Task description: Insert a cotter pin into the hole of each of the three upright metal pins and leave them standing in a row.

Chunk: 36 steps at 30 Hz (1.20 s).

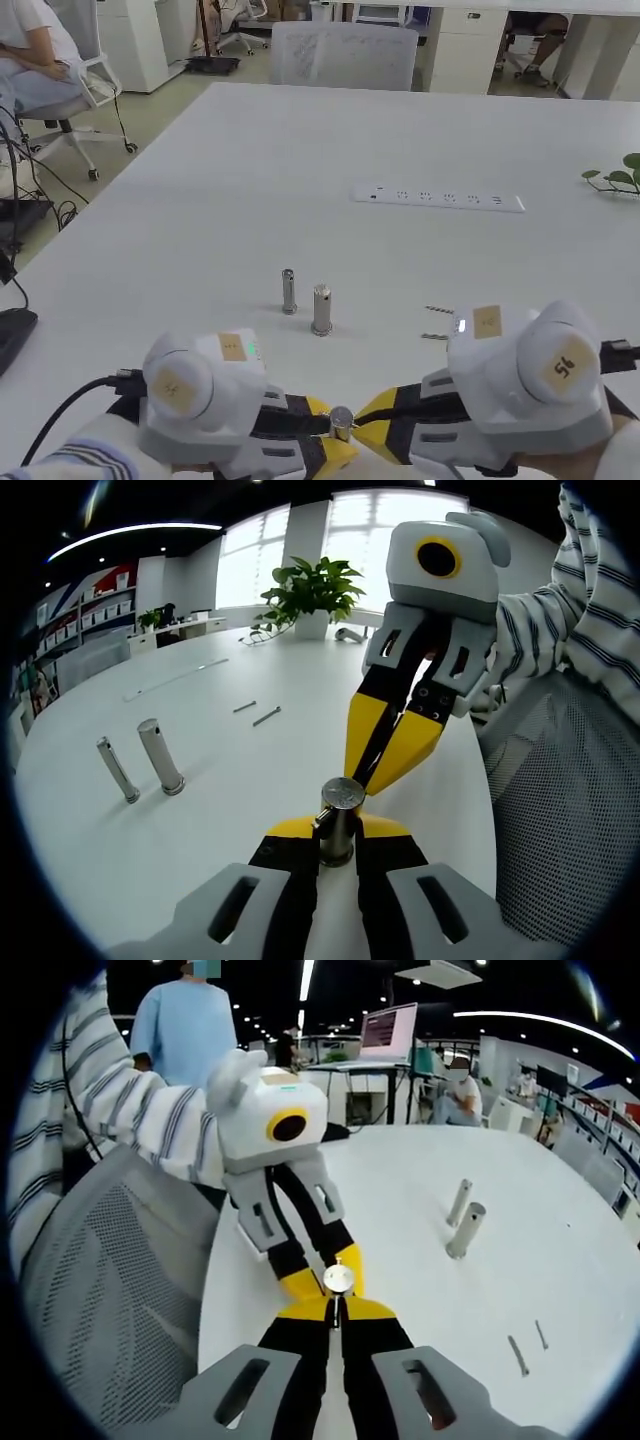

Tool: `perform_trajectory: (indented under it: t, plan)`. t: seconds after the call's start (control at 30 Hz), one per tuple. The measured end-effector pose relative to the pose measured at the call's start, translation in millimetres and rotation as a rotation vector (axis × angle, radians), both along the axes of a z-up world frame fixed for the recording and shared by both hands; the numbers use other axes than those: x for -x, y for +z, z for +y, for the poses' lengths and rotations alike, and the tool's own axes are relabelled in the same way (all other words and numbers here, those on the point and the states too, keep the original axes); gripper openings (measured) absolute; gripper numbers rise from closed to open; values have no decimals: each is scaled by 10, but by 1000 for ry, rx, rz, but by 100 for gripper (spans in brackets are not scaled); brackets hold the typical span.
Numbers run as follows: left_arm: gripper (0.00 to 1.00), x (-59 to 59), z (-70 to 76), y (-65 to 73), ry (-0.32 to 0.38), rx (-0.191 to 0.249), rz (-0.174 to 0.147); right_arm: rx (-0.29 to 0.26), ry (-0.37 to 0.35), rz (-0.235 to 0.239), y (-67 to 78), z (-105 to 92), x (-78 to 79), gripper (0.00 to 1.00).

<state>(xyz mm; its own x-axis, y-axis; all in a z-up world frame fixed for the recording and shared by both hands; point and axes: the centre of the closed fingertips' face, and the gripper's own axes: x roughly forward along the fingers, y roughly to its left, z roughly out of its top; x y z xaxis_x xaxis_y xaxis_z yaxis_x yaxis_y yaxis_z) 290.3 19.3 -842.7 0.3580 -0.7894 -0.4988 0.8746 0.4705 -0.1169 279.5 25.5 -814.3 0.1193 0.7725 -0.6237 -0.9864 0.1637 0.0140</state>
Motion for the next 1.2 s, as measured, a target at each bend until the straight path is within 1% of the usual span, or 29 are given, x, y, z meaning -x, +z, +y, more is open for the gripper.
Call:
perform_trajectory:
  t: [0.13,0.23,0.27,0.33,0.57,0.67,0.7,0.73,0.93,1.03,1.07,1.2]
  plan:
    - [12,0,-1,1,3,0,-1,2,23,-19,2,-2,10,5]
    - [12,1,-1,1,8,1,0,0,27,-15,1,1,28,8]
    - [12,1,-1,1,10,2,-1,-1,29,-21,1,-2,29,8]
    - [12,1,0,1,14,5,4,-3,25,-21,4,-6,26,9]
    - [12,0,1,1,7,2,1,-9,18,-28,30,-51,5,9]
    - [12,19,20,-31,-8,-20,10,-7,17,-27,33,-77,10,9]
    - [12,32,49,-65,-20,-45,10,-6,17,-27,34,-82,12,9]
    - [12,43,66,-86,-28,-60,12,-5,17,-25,32,-89,14,9]
    - [12,50,91,-87,-37,-59,6,-7,10,-19,14,-112,12,9]
    - [11,47,88,-81,-44,-58,-2,-2,11,-21,-1,-123,6,8]
    - [11,44,84,-75,-48,-57,-10,-2,10,-22,-4,-126,1,8]
    - [11,46,87,-80,-51,-60,-12,0,8,-21,-4,-145,-16,7]
